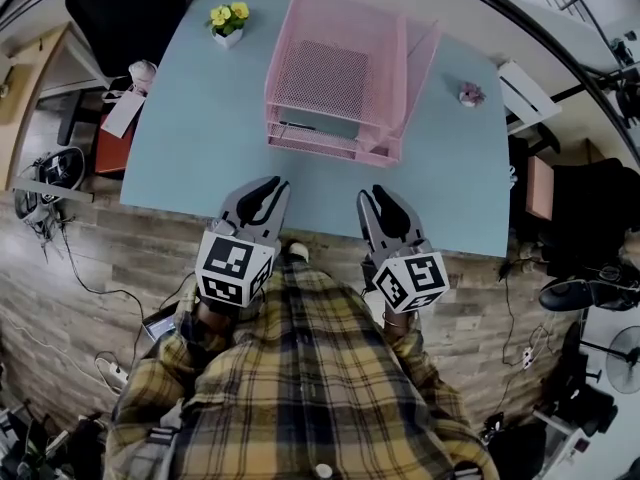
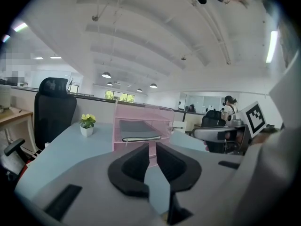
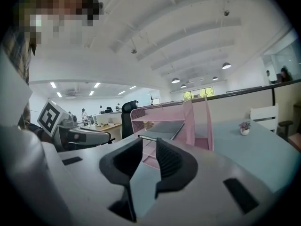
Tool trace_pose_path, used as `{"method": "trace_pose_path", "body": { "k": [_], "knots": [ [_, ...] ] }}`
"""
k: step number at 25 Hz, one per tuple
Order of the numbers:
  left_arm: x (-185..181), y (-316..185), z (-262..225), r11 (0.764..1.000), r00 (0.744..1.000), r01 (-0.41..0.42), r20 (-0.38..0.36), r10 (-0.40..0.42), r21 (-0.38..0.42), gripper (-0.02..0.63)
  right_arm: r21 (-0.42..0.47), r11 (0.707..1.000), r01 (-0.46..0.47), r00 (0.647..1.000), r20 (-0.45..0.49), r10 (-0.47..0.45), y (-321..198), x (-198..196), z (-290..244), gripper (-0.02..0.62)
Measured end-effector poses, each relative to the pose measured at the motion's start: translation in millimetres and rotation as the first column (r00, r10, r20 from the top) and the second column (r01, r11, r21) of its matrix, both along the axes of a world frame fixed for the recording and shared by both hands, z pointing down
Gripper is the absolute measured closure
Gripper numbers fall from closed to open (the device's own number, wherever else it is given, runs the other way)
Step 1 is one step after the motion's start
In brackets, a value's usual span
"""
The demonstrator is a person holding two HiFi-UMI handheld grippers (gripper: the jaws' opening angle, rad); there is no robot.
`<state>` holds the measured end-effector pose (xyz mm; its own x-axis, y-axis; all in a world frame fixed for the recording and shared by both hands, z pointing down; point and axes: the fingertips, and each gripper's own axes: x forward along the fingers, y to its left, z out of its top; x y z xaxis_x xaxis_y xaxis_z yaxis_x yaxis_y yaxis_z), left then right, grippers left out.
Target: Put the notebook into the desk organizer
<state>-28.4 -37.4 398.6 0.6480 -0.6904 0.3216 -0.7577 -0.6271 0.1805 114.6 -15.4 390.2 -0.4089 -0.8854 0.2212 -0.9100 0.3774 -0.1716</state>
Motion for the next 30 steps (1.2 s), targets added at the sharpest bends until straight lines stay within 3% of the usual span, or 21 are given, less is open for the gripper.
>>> {"method": "trace_pose_path", "body": {
  "k": [6, 12, 30],
  "knots": [
    [2, 5, 4, 0.999, 1.0, -0.016, -0.022, 0.015, -0.029, 0.61, -0.007, 0.999, -0.031, 0.999, 0.007, 0.032, 10, 13, 3, 0.563],
    [6, 11, 7, 0.998, 0.998, -0.048, -0.034, 0.047, -0.042, 0.615, -0.015, 0.999, -0.031, 0.999, 0.042, 0.031, 16, 18, 7, 0.592],
    [13, 4, 12, 0.996, 0.997, -0.056, -0.048, 0.053, -0.067, 0.615, -0.033, 0.998, -0.046, 0.997, 0.053, 0.047, 10, 34, 12, 0.594]
  ]
}}
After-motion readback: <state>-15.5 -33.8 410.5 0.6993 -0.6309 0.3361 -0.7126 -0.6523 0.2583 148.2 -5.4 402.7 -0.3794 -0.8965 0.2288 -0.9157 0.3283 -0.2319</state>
